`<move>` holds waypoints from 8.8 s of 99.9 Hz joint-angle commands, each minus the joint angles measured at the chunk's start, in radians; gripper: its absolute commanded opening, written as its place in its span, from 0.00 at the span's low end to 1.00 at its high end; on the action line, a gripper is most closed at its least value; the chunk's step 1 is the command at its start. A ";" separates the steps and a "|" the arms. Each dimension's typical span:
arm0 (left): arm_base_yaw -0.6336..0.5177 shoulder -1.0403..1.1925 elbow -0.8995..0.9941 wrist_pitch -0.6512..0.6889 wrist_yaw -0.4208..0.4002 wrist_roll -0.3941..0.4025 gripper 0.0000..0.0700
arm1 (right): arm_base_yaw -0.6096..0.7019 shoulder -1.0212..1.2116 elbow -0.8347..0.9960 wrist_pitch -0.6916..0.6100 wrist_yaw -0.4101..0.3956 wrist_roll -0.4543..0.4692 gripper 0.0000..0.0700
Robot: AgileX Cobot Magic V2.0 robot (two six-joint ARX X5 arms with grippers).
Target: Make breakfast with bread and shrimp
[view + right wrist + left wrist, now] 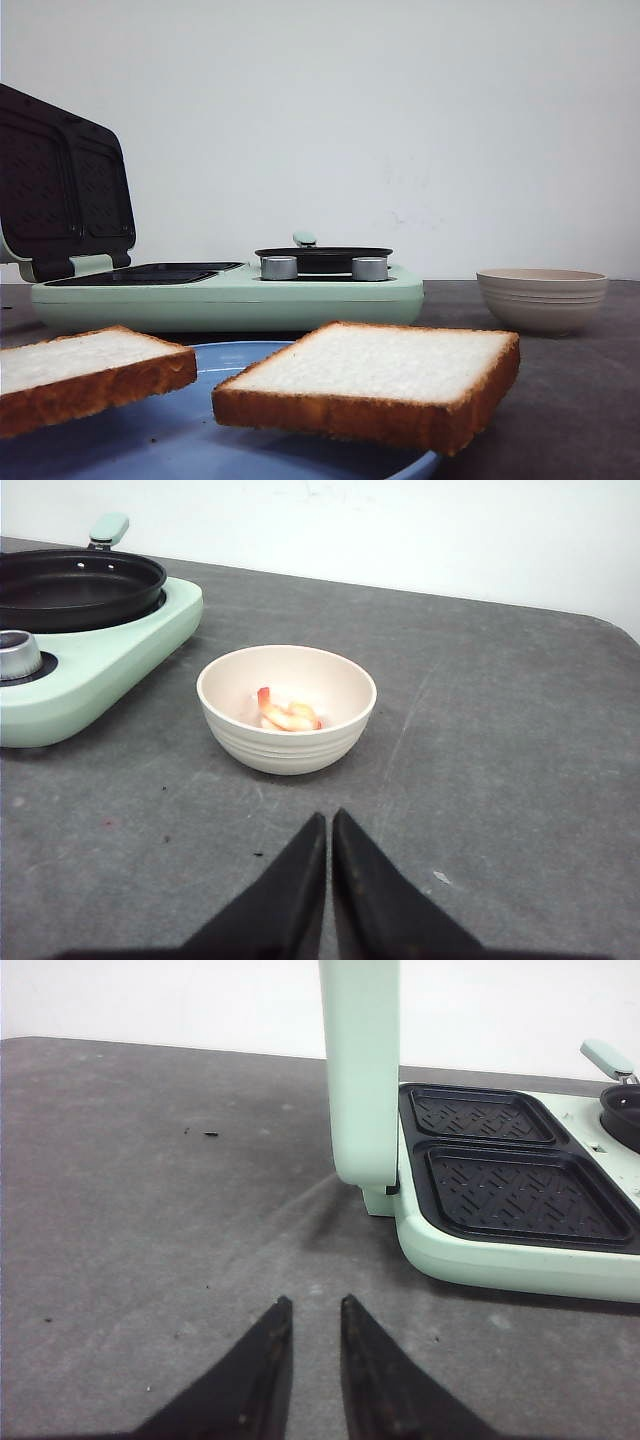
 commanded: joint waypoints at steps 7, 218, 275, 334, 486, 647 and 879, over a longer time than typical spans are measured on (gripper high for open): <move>-0.001 -0.001 -0.018 -0.003 -0.002 0.003 0.02 | 0.000 0.001 -0.003 0.006 0.000 -0.008 0.00; -0.001 -0.001 -0.017 -0.002 0.039 -0.427 0.02 | 0.002 0.001 -0.002 0.297 -0.027 0.539 0.00; -0.001 0.177 0.309 -0.039 0.227 -0.415 0.02 | 0.000 0.083 0.249 0.109 -0.158 0.519 0.00; -0.001 0.435 0.597 -0.386 0.274 -0.346 0.46 | 0.025 0.250 0.472 -0.113 -0.247 0.367 0.52; -0.039 1.431 0.842 -0.813 0.649 0.119 0.81 | 0.131 0.250 0.472 -0.180 -0.261 0.294 0.60; -0.160 1.526 0.867 -0.878 0.773 0.193 0.00 | 0.137 0.250 0.472 -0.195 -0.254 0.296 0.60; -0.439 2.058 1.763 -0.190 -0.470 0.657 0.00 | 0.136 0.362 0.472 -0.206 -0.175 0.268 0.60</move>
